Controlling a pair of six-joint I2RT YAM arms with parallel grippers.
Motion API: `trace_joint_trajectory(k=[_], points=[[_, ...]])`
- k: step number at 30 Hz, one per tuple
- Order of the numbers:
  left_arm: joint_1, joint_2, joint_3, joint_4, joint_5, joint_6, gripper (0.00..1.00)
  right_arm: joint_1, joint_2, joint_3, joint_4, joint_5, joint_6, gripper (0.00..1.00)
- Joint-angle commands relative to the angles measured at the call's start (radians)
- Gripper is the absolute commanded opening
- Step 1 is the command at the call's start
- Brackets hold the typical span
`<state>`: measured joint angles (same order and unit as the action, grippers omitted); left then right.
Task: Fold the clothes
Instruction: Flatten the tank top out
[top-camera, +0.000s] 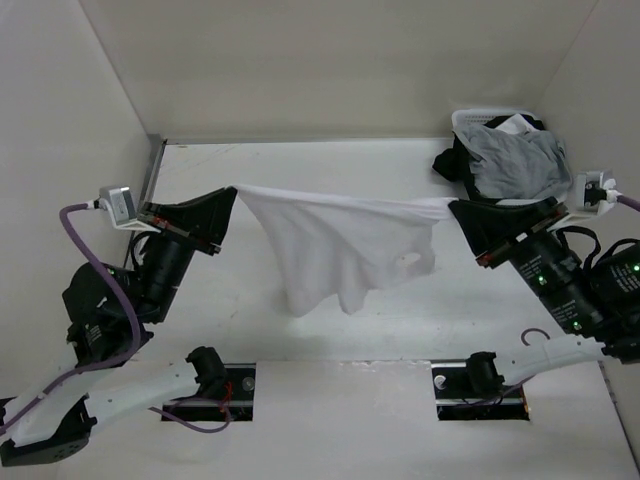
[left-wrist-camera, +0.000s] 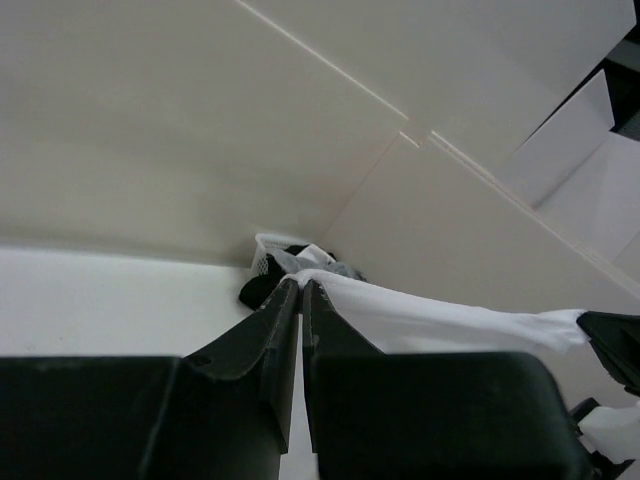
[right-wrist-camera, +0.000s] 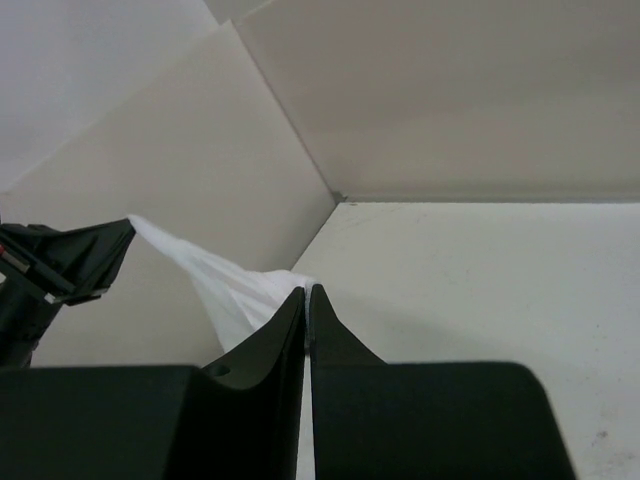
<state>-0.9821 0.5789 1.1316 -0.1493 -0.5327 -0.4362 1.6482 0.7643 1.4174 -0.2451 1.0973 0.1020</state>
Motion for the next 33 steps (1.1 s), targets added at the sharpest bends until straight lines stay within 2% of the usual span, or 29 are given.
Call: trace_joint_trajectory(k=[1,3,5,8,11,13,15,18,21,23,25,27,29,30,32,33], points=[[-0.045,0.009,0.066,0.057,-0.127,0.123,0.0,0.11,0.064,0.055,0.348,0.2,-0.465,0.05],[-0.062,0.006,0.069,0.066,-0.144,0.139,0.0,0.141,0.102,0.06,0.552,0.2,-0.675,0.06],[-0.066,-0.001,0.057,0.073,-0.157,0.151,0.0,0.106,0.127,0.034,0.734,0.185,-0.841,0.05],[-0.053,0.001,0.019,0.074,-0.177,0.174,0.01,-0.026,0.119,-0.058,0.845,0.118,-0.881,0.04],[-0.034,0.028,-0.051,0.074,-0.254,0.217,0.02,-0.249,0.165,-0.121,0.755,0.029,-0.745,0.03],[-0.022,0.056,-0.117,0.082,-0.317,0.228,0.03,-0.393,0.239,-0.127,0.591,-0.063,-0.572,0.03],[0.009,0.102,-0.183,0.111,-0.361,0.223,0.03,-0.567,0.32,-0.114,0.428,-0.216,-0.35,0.03],[0.062,0.202,-0.266,0.189,-0.362,0.174,0.03,-0.884,0.478,-0.052,0.299,-0.49,-0.051,0.03],[0.169,0.373,-0.273,0.238,-0.334,0.108,0.04,-1.116,0.717,0.094,0.248,-0.764,0.144,0.04],[0.268,0.493,-0.26,0.261,-0.273,0.044,0.05,-1.196,0.91,0.264,0.207,-0.853,0.183,0.05],[0.384,0.623,-0.23,0.293,-0.161,-0.014,0.06,-1.242,1.114,0.5,0.109,-0.873,0.186,0.06],[0.481,0.737,-0.193,0.332,-0.098,-0.08,0.06,-1.273,1.3,0.755,0.017,-0.883,0.192,0.13],[0.574,0.875,-0.112,0.362,-0.046,-0.125,0.06,-1.288,1.404,0.921,-0.019,-0.886,0.208,0.28],[0.613,0.933,-0.06,0.364,-0.029,-0.139,0.07,-1.292,1.434,0.974,-0.028,-0.886,0.223,0.41],[0.661,1.022,0.041,0.344,0.038,-0.16,0.15,-1.288,1.394,0.924,-0.026,-0.895,0.234,0.59],[0.679,1.044,0.075,0.324,0.083,-0.164,0.21,-1.288,1.335,0.831,-0.016,-0.892,0.234,0.59]])
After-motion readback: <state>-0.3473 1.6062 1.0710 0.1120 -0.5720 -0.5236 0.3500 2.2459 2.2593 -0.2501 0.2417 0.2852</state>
